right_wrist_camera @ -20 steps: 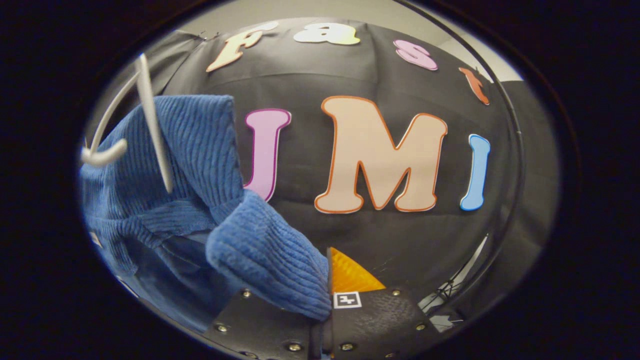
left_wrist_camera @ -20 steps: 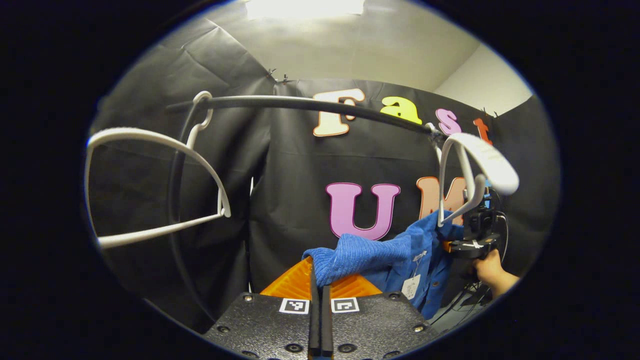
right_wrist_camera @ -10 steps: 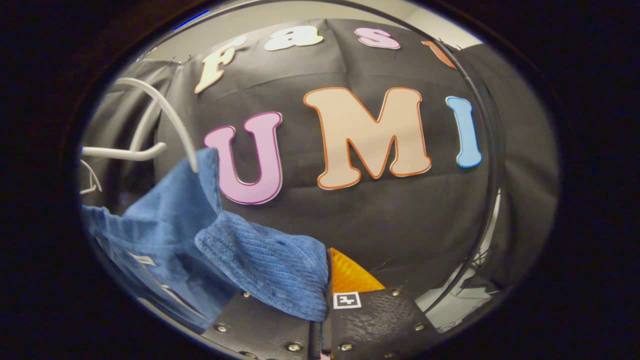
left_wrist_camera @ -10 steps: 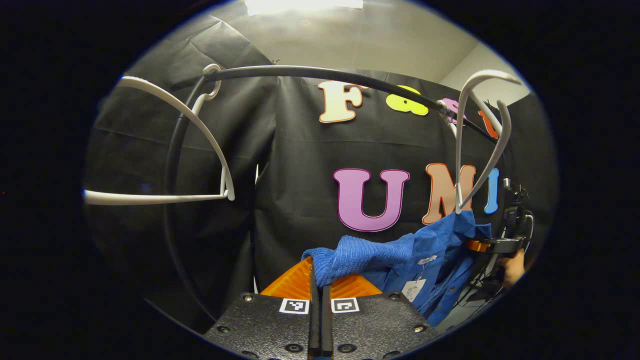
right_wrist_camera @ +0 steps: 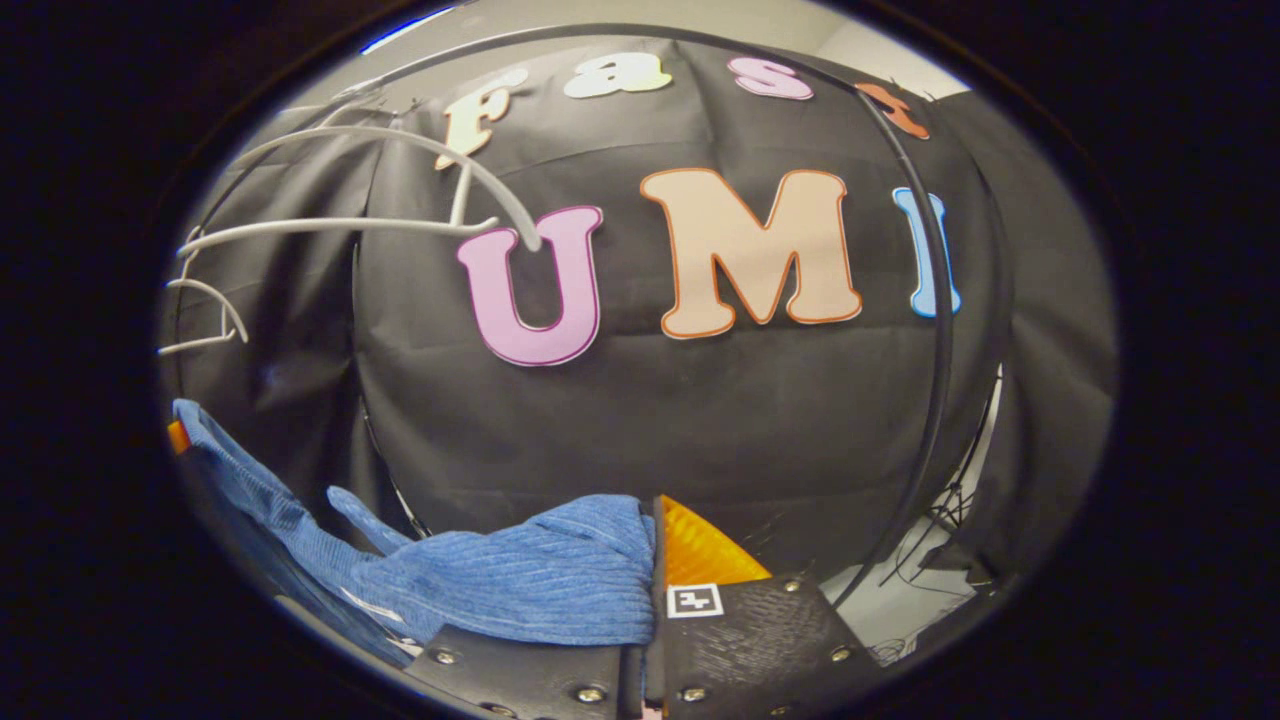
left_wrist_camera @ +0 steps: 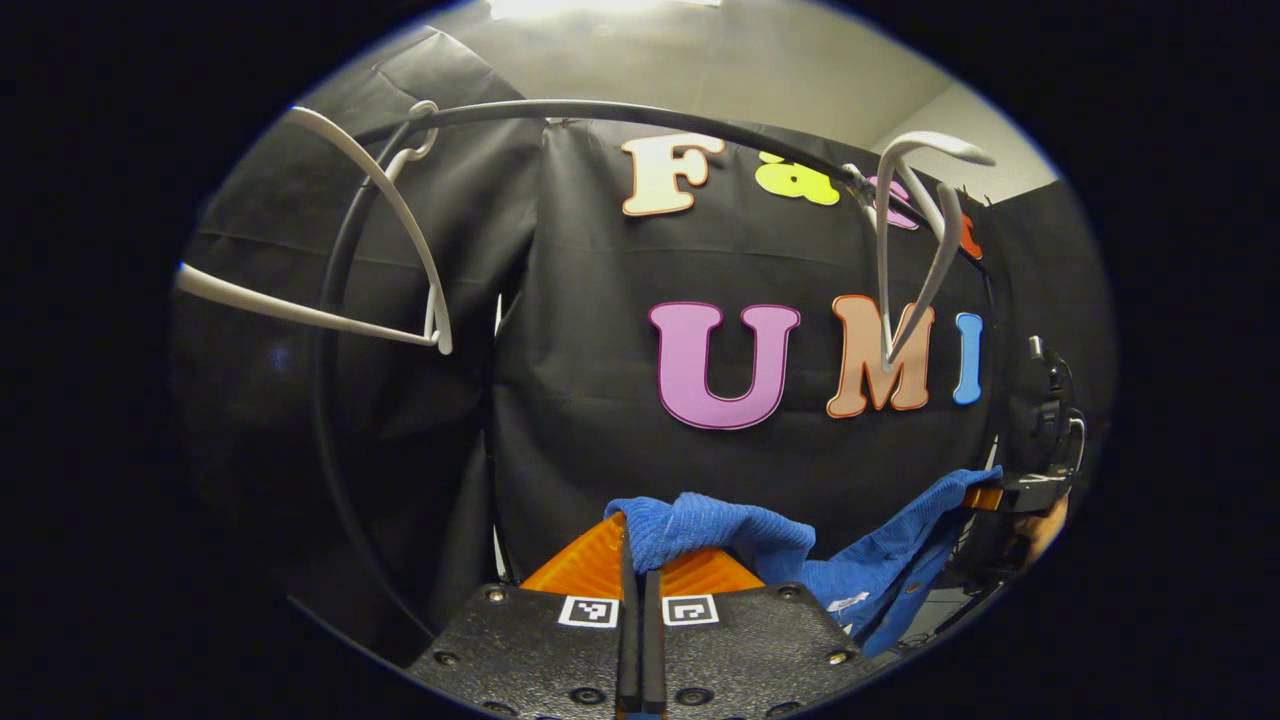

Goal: Grasp the clothes on the hanger with both hands and then place them into the laundry hamper below.

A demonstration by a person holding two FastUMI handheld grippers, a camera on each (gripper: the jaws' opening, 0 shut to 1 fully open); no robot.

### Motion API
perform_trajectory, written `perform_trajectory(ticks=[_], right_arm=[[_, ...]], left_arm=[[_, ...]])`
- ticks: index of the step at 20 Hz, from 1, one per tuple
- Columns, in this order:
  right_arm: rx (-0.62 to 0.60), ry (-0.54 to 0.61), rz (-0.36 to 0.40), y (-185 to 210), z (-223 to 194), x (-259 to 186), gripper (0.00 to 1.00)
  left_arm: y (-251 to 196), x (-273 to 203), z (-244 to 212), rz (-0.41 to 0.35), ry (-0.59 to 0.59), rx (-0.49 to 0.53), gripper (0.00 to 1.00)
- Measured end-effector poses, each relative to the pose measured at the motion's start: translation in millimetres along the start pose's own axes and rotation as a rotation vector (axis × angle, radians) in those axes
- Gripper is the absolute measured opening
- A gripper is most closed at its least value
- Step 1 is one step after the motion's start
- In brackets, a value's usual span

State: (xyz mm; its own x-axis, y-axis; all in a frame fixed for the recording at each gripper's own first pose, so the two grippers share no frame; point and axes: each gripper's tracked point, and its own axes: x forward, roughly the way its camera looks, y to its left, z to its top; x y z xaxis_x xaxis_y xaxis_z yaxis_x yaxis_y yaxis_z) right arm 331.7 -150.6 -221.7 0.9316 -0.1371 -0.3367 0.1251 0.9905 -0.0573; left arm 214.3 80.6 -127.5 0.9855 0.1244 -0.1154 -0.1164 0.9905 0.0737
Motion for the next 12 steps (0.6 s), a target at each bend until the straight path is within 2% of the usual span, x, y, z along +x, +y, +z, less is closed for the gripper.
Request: perform_trajectory(ticks=[2, 7, 12], right_arm=[[0.009, -0.007, 0.014, 6.1, 3.1, -8.7, 0.05], [0.024, -0.041, 0.063, 32.6, 18.9, -36.9, 0.05], [0.033, -0.135, 0.137, 62.7, 57.7, -82.1, 0.05]], left_arm=[[-6.4, 0.3, -0.4, 0.009, -0.020, 0.051, 0.02], [-47.4, -5.2, -4.7, -0.032, -0.062, 0.156, 0.02], [-116.3, -7.9, 6.7, -0.143, -0.120, 0.186, 0.02]])
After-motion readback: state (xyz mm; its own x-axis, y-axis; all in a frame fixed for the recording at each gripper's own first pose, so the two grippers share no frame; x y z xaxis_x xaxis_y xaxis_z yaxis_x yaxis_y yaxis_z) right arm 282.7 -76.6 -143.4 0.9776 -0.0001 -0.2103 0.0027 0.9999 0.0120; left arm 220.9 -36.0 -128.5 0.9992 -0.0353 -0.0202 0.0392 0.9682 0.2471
